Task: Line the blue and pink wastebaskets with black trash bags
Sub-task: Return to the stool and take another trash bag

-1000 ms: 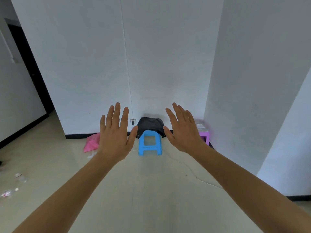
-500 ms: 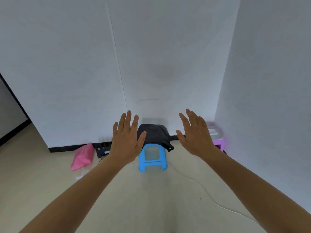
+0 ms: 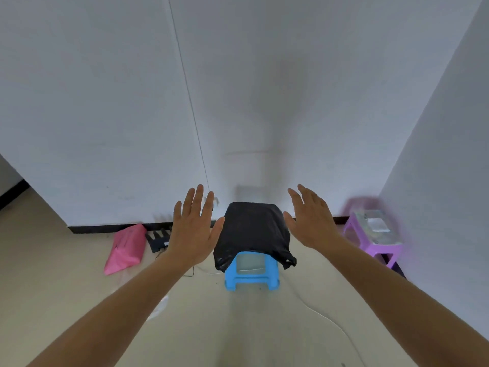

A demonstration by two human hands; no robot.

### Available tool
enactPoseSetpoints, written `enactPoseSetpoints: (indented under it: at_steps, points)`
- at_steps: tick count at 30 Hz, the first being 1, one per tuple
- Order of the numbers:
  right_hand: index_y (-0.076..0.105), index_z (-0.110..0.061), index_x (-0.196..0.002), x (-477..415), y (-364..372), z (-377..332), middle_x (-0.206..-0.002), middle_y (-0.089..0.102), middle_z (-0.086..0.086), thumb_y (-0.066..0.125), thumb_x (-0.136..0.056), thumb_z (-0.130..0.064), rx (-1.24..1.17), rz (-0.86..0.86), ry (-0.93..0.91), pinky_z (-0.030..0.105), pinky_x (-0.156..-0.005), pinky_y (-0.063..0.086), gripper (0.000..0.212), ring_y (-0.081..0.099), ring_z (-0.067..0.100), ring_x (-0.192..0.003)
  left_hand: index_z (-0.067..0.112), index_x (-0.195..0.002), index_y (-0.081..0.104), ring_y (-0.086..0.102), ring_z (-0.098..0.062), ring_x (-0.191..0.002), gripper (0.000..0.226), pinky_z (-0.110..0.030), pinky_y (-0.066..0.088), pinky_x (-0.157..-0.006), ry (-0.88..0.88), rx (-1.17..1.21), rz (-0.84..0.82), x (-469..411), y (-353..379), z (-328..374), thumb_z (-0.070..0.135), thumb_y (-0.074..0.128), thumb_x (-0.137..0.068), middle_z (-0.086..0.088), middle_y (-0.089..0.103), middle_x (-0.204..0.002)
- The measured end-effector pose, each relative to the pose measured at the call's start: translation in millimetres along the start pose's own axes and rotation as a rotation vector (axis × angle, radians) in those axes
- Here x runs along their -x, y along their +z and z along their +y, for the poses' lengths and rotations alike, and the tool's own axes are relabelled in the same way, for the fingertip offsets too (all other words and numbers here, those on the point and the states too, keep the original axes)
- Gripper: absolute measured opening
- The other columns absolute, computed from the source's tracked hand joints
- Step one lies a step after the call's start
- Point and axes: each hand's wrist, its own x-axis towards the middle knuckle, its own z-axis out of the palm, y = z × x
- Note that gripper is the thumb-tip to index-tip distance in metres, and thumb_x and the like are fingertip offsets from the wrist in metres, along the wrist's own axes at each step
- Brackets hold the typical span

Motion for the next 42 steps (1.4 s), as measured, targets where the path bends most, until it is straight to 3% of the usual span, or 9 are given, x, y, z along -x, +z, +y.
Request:
enactPoseSetpoints:
  at_steps: [5, 14, 19, 24, 28, 31, 34, 37, 42]
  points:
    - [0.025, -0.015, -0.151, -98, 84, 3, -0.158, 0.025, 0.015, 0.038, -0.099, -0.044, 0.018, -0.102, 0.003, 0.045, -0.115, 0.027, 0.061, 0.025, 0.031, -0.144, 0.014, -0.153, 0.016, 0.002, -0.031, -0.149, 0.067, -0.053, 0.015, -0.118, -0.018, 0.0, -0.115, -97, 88, -41, 0.051, 0.025, -0.098, -0.014, 0.004, -0.162]
    - [0.034, -0.016, -0.145, -222, 207, 27, -0.15, 0.037, 0.016, 0.048, -0.096, -0.039, 0.008, -0.284, 0.127, 0.046, -0.105, 0.039, 0.057, 0.04, 0.033, -0.134, 0.015, -0.152, 0.014, 0.007, -0.032, -0.149, 0.066, -0.05, 0.02, -0.118, 0.039, 0.053, -0.396, -237, 234, -70, 0.051, 0.022, -0.099, -0.015, 0.008, -0.162]
    - [0.032, -0.017, -0.146, -239, 312, 55, -0.151, 0.036, 0.011, 0.044, -0.101, -0.035, -0.047, -0.464, 0.16, 0.042, -0.104, 0.041, 0.051, 0.043, 0.029, -0.132, 0.017, -0.136, 0.039, 0.012, -0.031, -0.148, 0.043, -0.048, 0.022, -0.116, 0.011, 0.133, -0.613, -250, 339, -67, 0.039, 0.035, -0.099, -0.013, 0.018, -0.159]
    - [0.032, -0.014, -0.147, -230, 443, 74, -0.15, 0.037, 0.011, 0.047, -0.1, -0.026, -0.131, -0.634, 0.194, 0.043, -0.1, 0.042, 0.051, 0.04, 0.031, -0.132, 0.015, -0.131, 0.046, 0.017, -0.034, -0.146, 0.037, -0.047, 0.031, -0.111, -0.126, 0.224, -0.68, -219, 463, -53, 0.027, 0.048, -0.095, -0.018, 0.018, -0.158]
    - [0.023, -0.012, -0.152, -203, 537, 76, -0.16, 0.015, 0.02, 0.056, -0.095, -0.02, -0.12, -0.606, 0.278, 0.049, -0.116, 0.023, 0.066, 0.015, 0.038, -0.146, 0.016, -0.129, 0.05, 0.009, -0.038, -0.148, 0.039, -0.053, 0.022, -0.114, -0.102, 0.187, -0.722, -178, 558, -43, 0.022, 0.056, -0.091, -0.019, 0.015, -0.16]
    - [0.023, -0.011, -0.153, -184, 588, 78, -0.16, 0.015, 0.022, 0.057, -0.091, -0.015, -0.136, -0.535, 0.311, 0.048, -0.117, 0.018, 0.071, 0.015, 0.039, -0.146, 0.014, -0.14, 0.041, 0.003, -0.038, -0.148, 0.054, -0.056, 0.014, -0.116, -0.065, 0.099, -0.735, -152, 611, -44, 0.026, 0.056, -0.089, -0.018, 0.009, -0.161]
    - [0.041, -0.015, -0.146, -179, 608, 86, -0.155, 0.033, 0.016, 0.049, -0.094, -0.009, -0.116, -0.459, 0.331, 0.044, -0.111, 0.03, 0.053, 0.035, 0.035, -0.138, 0.007, -0.148, 0.026, 0.004, -0.034, -0.149, 0.064, -0.055, 0.014, -0.117, -0.06, 0.014, -0.765, -139, 631, -45, 0.029, 0.049, -0.092, -0.014, 0.006, -0.162]
    - [0.057, -0.017, -0.134, -188, 590, 92, -0.14, 0.054, 0.01, 0.048, -0.096, -0.012, -0.194, -0.439, 0.312, 0.044, -0.099, 0.041, 0.039, 0.051, 0.034, -0.122, 0.002, -0.149, 0.022, 0.011, -0.032, -0.148, 0.06, -0.052, 0.018, -0.118, -0.056, 0.037, -0.746, -148, 617, -46, 0.028, 0.041, -0.097, -0.014, 0.013, -0.161]
    - [0.059, -0.015, -0.129, -228, 508, 91, -0.123, 0.061, 0.008, 0.043, -0.1, -0.015, -0.32, -0.333, 0.341, 0.039, -0.08, 0.05, 0.033, 0.058, 0.029, -0.105, -0.005, -0.135, 0.043, 0.041, -0.038, -0.132, 0.048, -0.05, 0.033, -0.11, -0.039, 0.176, -0.513, -206, 541, -47, 0.019, 0.051, -0.094, -0.022, 0.047, -0.141]
